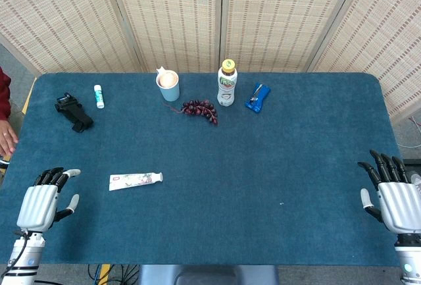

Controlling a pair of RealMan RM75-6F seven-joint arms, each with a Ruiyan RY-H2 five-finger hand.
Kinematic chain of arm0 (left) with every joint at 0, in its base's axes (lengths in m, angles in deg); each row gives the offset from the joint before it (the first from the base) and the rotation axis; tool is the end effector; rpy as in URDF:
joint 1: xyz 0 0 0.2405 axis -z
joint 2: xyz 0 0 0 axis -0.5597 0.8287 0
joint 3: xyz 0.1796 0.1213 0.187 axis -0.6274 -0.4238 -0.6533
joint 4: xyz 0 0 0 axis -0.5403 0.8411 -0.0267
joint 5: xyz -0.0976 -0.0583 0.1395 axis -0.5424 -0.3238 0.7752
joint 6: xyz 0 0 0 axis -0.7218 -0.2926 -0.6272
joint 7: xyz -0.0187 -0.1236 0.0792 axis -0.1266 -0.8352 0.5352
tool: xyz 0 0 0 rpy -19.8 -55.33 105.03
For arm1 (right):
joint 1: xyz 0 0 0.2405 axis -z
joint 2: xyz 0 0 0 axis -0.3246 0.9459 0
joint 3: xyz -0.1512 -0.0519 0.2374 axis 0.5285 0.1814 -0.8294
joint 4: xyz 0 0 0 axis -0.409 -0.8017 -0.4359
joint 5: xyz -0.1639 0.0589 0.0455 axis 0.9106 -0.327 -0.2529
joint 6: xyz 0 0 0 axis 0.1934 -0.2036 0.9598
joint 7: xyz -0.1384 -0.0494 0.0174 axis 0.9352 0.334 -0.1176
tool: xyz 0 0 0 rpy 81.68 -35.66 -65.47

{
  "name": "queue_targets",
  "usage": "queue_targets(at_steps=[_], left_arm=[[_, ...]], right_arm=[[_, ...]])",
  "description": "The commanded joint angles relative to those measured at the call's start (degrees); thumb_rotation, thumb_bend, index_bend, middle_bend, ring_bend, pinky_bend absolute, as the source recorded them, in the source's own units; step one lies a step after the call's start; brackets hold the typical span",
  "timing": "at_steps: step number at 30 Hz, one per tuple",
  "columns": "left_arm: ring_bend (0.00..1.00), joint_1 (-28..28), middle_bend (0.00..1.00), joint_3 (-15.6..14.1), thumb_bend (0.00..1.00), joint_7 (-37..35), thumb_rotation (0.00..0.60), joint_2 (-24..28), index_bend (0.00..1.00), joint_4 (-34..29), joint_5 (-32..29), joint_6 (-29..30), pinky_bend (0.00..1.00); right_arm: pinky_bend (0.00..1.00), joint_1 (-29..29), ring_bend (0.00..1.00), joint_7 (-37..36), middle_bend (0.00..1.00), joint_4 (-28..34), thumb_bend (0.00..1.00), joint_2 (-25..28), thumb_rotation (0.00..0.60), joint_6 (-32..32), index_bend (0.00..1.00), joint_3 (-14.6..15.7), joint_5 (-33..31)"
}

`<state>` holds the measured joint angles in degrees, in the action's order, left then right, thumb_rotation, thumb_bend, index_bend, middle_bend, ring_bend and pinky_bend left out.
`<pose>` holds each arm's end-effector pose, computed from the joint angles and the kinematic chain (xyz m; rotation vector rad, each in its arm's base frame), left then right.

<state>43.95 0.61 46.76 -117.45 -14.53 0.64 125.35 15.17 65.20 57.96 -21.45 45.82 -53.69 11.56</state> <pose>-0.2839 0.2063 0.1640 -1.4010 -0.9455 -0.9505 -0.2932 -0.1735 0.2288 1.3831 -0.8652 0.7662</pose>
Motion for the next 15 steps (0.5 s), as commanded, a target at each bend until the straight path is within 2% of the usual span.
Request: queue_targets(at_steps=[1, 7, 10, 15], left_arm=[[0.17, 0.17, 0.31, 0.26, 0.34, 0.33, 0.6, -0.42, 0.26, 0.28, -0.36, -0.45, 0.14], [0.17, 2.05, 0.31, 1.04, 0.34, 0.31, 0.6, -0.91, 0.27, 0.89, -0.45, -3.45, 0.14], [0.17, 4.86, 0.3, 1.87, 0.34, 0.46, 0.6, -0.8, 0.27, 1.41, -1.48, -8.15, 0.14], [0.17, 10.56, 0.29, 3.45, 0.26, 2.45, 0.6, -2.02, 0.26, 3.74, -4.16, -16.88, 0.14]], right_arm=[[0.0, -0.09, 0.0, -0.05, 0.06, -0.09, 0.42, -0.08, 0.6, -0.24, 0.23, -0.13, -0.16], [0.0, -0.26, 0.0, -0.29, 0.06, -0.04, 0.41, 0.15, 0.6, 0.32, 0.23, -1.16, -0.31], [0.0, -0.44, 0.0, -0.48, 0.06, -0.12, 0.41, -0.16, 0.6, 0.53, 0.23, -1.44, 0.3], [0.0, -0.27, 0.0, -0.45, 0.06, -0.28, 0.41, -0.41, 0.6, 0.56, 0.23, -1.42, 0.33]])
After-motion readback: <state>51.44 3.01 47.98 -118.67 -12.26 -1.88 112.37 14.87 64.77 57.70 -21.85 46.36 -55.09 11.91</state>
